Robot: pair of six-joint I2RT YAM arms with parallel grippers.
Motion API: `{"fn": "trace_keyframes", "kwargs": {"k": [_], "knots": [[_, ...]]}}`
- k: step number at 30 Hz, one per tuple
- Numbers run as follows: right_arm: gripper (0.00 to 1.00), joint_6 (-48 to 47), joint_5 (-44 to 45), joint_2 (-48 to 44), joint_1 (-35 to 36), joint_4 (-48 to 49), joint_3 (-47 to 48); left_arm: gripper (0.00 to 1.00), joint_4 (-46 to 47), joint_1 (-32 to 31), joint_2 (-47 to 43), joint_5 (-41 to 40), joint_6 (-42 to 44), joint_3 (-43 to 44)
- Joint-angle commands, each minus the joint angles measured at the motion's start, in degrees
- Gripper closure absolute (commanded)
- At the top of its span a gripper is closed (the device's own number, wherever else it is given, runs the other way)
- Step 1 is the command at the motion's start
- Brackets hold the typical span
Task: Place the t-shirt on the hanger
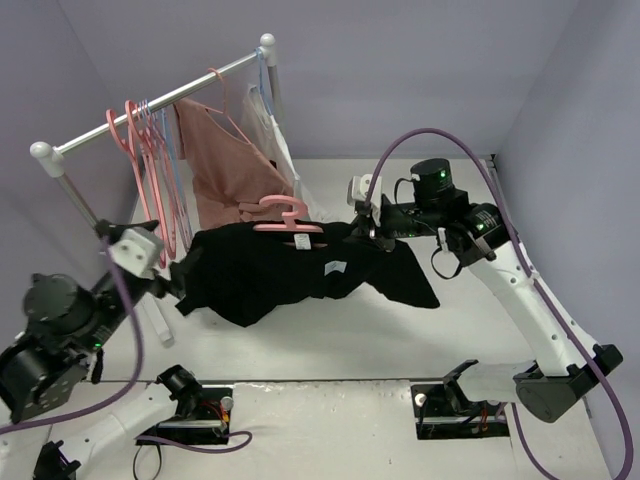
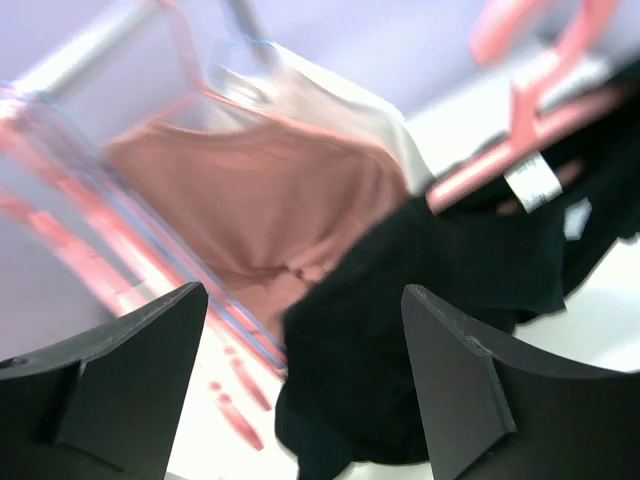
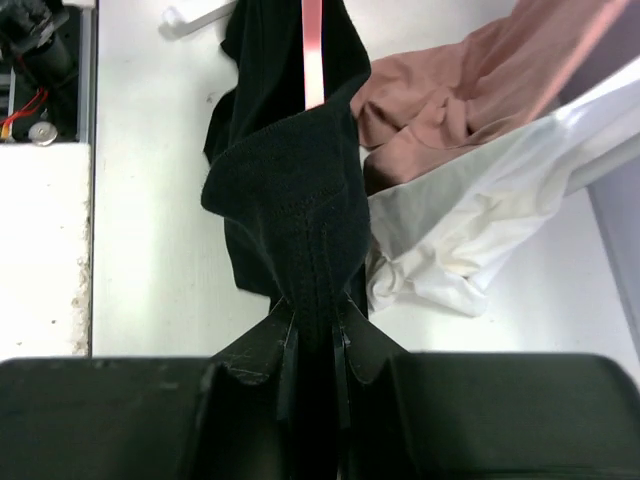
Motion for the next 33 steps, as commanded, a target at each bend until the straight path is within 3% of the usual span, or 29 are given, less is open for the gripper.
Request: {"fn": "trace_keyframes", "kwargs": {"k": [1, 12, 24, 30, 32, 33], "knots": [[1.0, 1.4, -3.4, -2.0, -2.4, 4.6, 5.9, 0.26, 2.0, 0.0, 0.8, -9.1, -5.5, 9.9], [1.0, 5.5, -12.8, -0.8, -4.8, 4.7, 23.8, 0.26, 0.6, 0.0, 3.9, -8.7, -6.0, 17.0], [1.0, 9.0, -10.1, -0.9, -4.5, 4.8, 7.6, 0.26, 0.6, 0.0, 1.1, -8.8, -7.9, 11.4], [1.0, 11.8, -8.5, 2.1, -4.1, 5.8, 4.2, 0.26, 0.3, 0.0, 0.3, -10.9, -9.2, 8.6], [1.0, 16.5, -5.9, 4.6, -2.1, 8.5, 4.2, 0.26, 0.3, 0.1, 0.4, -13.1, -10.3, 7.9], [1.0, 18.7, -0.6, 5.8, 0.5, 12.0, 4.1, 0.26, 0.1, 0.1, 0.7, -16.5, -12.1, 7.7]]}}
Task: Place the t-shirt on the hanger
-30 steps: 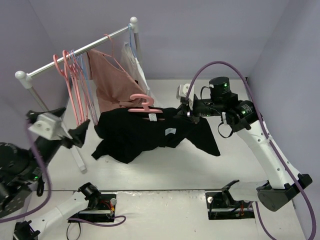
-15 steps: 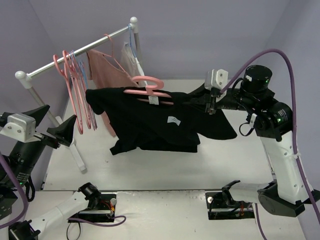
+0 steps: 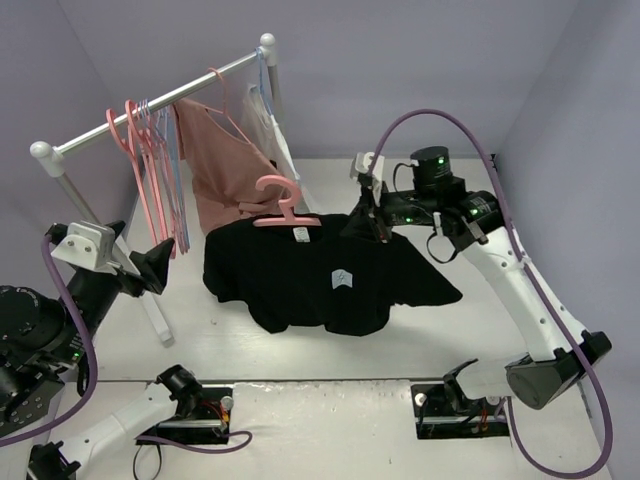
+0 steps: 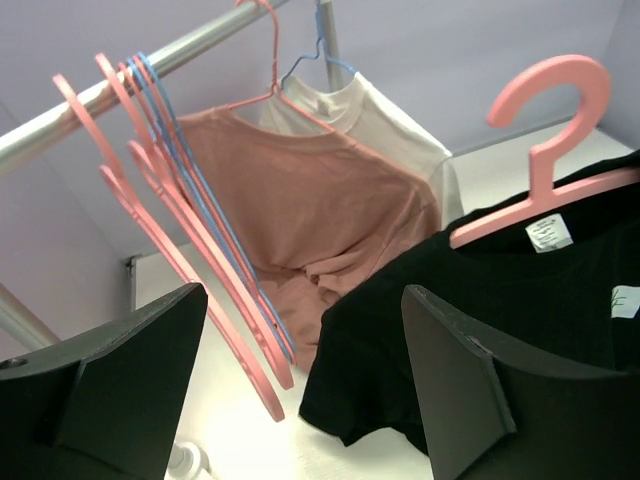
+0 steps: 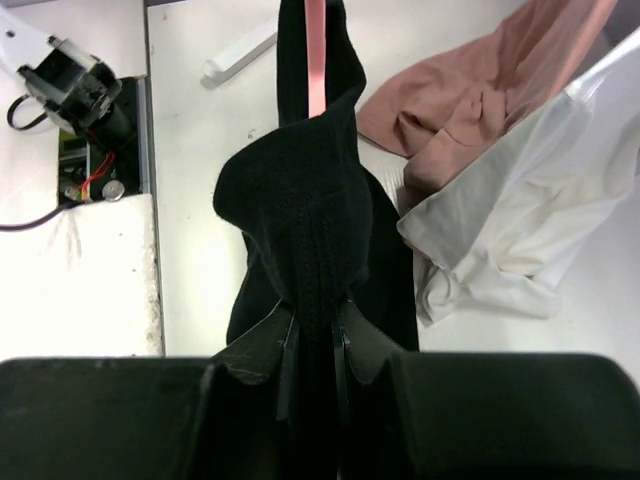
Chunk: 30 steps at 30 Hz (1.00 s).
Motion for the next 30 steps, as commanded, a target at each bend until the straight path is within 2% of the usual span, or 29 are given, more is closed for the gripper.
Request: {"fn": "trace_keyframes", "kwargs": {"k": [1, 4, 10, 15, 20, 30], "knots": [[1.0, 9.9, 9.8, 3.1, 8.1, 14.7, 1.7, 0.26, 2.6, 0.0, 1.3, -9.0, -5.3, -0.1], [1.0, 14.6, 21.5, 7.9, 14.0, 18.4, 5.1, 0.26, 2.0, 0.0, 1.9, -15.9, -9.1, -0.8], [1.0, 21.0, 41.4, 13.3, 20.0, 27.2, 9.2, 0.26, 0.4, 0.0, 1.3, -20.5, -11.0, -1.3], [1.0, 24.1, 48.2, 16.8, 21.2, 29.0, 12.8, 0.26, -0.9, 0.0, -0.3, -23.2, -11.0, -1.4], [1.0, 25.0, 50.3, 22.6, 22.0, 29.6, 19.8, 0.26, -2.0, 0.0, -1.1, -24.6, -10.3, -1.6], [1.0, 26.3, 59.3, 34.8, 24.4, 30.1, 41.8, 0.26, -3.1, 0.0, -1.5, -24.1, -9.9, -1.9]]}}
